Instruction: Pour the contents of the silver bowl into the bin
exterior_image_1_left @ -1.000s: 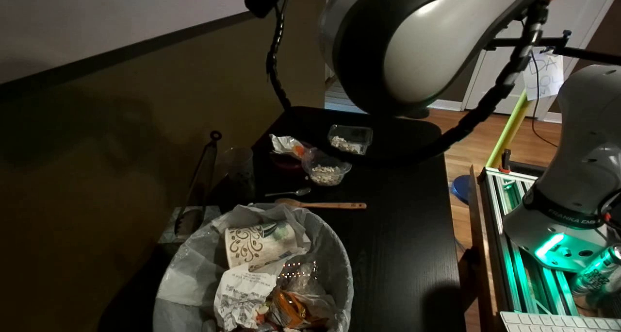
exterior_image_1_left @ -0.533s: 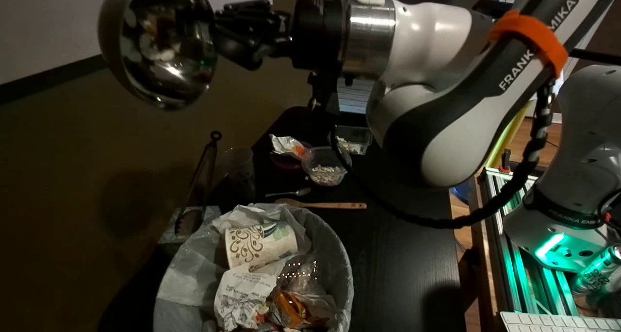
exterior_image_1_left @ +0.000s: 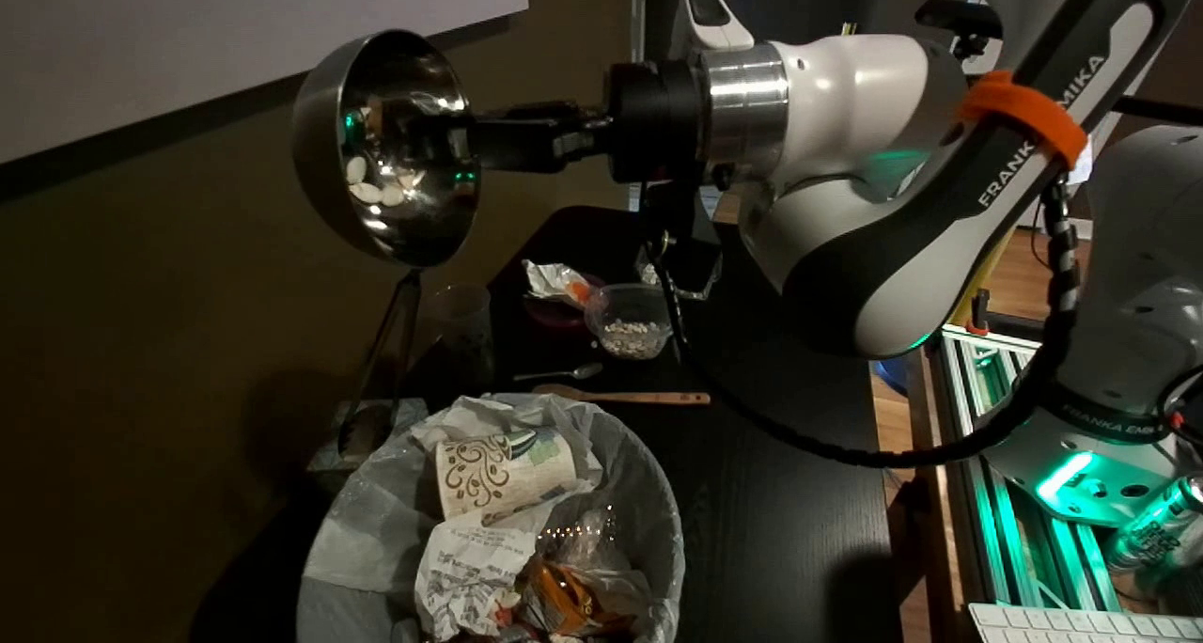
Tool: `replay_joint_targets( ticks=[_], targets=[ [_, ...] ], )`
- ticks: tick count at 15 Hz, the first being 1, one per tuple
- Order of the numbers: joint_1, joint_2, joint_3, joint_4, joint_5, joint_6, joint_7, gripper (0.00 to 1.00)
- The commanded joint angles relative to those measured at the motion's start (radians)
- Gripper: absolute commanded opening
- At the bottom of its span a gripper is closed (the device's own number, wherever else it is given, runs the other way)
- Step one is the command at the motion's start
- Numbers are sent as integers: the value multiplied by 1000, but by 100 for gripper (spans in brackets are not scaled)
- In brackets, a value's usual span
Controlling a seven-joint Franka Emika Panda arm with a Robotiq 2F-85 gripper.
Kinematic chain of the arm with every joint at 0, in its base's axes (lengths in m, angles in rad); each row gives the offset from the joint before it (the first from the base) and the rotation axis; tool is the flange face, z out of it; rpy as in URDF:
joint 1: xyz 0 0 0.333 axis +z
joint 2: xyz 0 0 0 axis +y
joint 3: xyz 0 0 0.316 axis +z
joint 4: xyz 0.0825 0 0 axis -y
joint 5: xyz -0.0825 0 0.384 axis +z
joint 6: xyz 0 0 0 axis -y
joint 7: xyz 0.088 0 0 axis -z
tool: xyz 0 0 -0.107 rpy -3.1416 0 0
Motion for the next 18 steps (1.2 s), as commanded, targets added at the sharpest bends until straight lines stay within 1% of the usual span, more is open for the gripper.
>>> replay_joint_targets(
  ticks=[1, 2, 3, 4, 6, 7, 9, 11, 15, 17, 18],
  targets=[
    [-81, 19, -26, -72, -167, 70, 268, 1],
    [-109, 13, -38, -96, -203, 68, 338, 1],
    [-67, 17, -14, -48, -121, 38, 209, 6],
    [-88, 21, -24, -65, -152, 45, 258, 6],
    [-111, 22, -33, -83, -176, 53, 295, 6],
    [-111, 22, -33, -83, -177, 53, 301, 1],
    [-108, -7, -47, -104, -90, -74, 204, 1],
    [-125, -18, -65, -115, -63, -162, 158, 1],
    [-174, -49, -117, -154, -36, -357, 121, 1],
    [-203, -63, -143, -183, -76, -461, 147, 1],
    [-214, -61, -156, -201, -70, -498, 133, 1]
  ],
)
